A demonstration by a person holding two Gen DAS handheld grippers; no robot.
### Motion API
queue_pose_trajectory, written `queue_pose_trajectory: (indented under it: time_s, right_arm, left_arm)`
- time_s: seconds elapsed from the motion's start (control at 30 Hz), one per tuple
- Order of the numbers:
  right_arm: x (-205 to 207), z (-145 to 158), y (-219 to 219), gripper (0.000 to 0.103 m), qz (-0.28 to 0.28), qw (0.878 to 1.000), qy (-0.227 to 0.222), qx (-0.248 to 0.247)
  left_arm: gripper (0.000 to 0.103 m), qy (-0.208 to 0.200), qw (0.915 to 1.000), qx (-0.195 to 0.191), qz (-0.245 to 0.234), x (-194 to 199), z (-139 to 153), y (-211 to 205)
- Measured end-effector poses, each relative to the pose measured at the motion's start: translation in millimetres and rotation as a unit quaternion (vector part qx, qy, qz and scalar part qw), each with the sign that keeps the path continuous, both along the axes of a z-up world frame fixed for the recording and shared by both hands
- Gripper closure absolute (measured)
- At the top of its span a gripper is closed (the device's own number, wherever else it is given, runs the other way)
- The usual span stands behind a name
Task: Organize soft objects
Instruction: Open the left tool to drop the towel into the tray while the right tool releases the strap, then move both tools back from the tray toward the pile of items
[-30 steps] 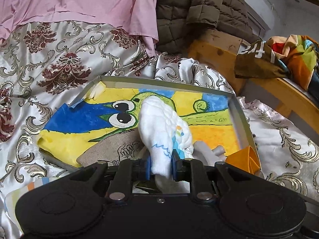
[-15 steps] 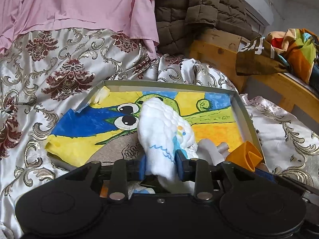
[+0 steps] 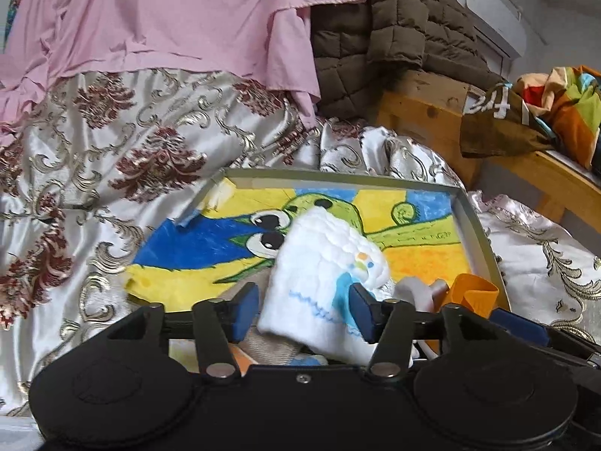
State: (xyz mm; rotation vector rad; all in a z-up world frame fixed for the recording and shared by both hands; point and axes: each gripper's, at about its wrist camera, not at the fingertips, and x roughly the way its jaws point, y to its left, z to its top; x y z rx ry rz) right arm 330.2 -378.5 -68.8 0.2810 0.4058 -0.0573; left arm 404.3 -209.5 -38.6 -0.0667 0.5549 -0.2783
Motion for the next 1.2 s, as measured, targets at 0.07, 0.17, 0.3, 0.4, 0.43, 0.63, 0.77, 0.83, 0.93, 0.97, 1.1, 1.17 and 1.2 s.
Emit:
queue_pose_trajectory:
  time_s: [0.07,0.17,0.3,0.4,0.43,0.63,0.77,0.83,0.93,0.97,1.1,1.17,1.2]
  right_arm:
    - [-2,3,0,0.029,-0.001,1.000,-0.005,0.000]
    - [-6,8,0,0.028,-0.006,1.000,-0.010,0.000]
    - [-18,15,-1,0.016,-0.015,1.000,-0.020,0.003]
    - [-31,23,-3,0.012,-0.023,0.999,-0.031,0.005]
    - [-34,25,-3,0.009,-0.025,0.999,-0.034,0.007]
    - [-60,40,-4,0.001,-0.021,0.998,-0.062,0.020]
    - [-74,49,4,0.000,-0.015,0.997,-0.077,0.007]
    - [-81,52,10,0.000,-0.017,0.996,-0.083,-0.003]
    - [-93,56,20,0.000,-0.014,0.996,-0.087,-0.018]
    - [-97,57,24,0.000,-0.015,0.996,-0.088,-0.024]
    - [-115,61,39,0.000,-0.021,0.994,-0.096,-0.041]
    - [-124,63,49,0.000,-0.022,0.994,-0.095,-0.056]
    - [-127,65,52,0.000,-0.023,0.993,-0.094,-0.064]
  left_arm:
    - [0.042,-0.004,1.0000,0.000,0.004,-4,3,3]
    - [0.036,-0.008,0.9999,0.000,0.008,-11,8,9]
    - [0.027,-0.008,0.9999,0.000,0.009,-21,14,17]
    - [0.021,-0.014,0.9998,0.007,0.009,-31,19,23]
    - [0.019,-0.017,0.9998,0.007,0.011,-36,22,26]
    - [0.002,-0.026,0.9991,-0.017,0.027,-62,36,41]
    - [0.001,-0.038,0.9984,-0.028,0.031,-82,46,51]
    - [0.001,-0.044,0.9981,-0.031,0.032,-93,51,57]
    - [0.001,-0.050,0.9976,-0.037,0.031,-109,56,67]
    - [0.001,-0.053,0.9973,-0.039,0.031,-115,57,70]
    - [0.001,-0.069,0.9962,-0.047,0.026,-142,61,84]
    - [0.001,-0.075,0.9957,-0.049,0.024,-155,61,90]
    - [0.001,-0.078,0.9954,-0.052,0.024,-161,61,93]
